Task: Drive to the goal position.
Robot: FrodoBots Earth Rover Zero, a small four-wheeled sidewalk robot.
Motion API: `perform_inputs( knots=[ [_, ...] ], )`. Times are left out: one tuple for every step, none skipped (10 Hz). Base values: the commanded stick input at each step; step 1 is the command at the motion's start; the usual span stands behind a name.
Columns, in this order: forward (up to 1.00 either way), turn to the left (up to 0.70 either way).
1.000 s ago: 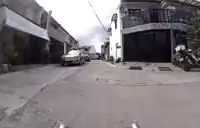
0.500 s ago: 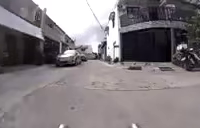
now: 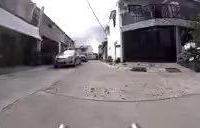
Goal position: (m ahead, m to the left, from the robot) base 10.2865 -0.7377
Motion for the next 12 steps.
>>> perform_inputs(
  knots=[
    [1.0, 0.02],
    [1.0, 0.02],
    [1.0, 0.02],
    [1.0, 0.02],
    [1.0, 0.02],
    [1.0, 0.02],
    [1.0, 0.02],
    [1.0, 0.02],
    [1.0, 0.02],
    [1.0, 0.02],
    [1.0, 0.02],
    [1.0, 0.02]
  ],
)
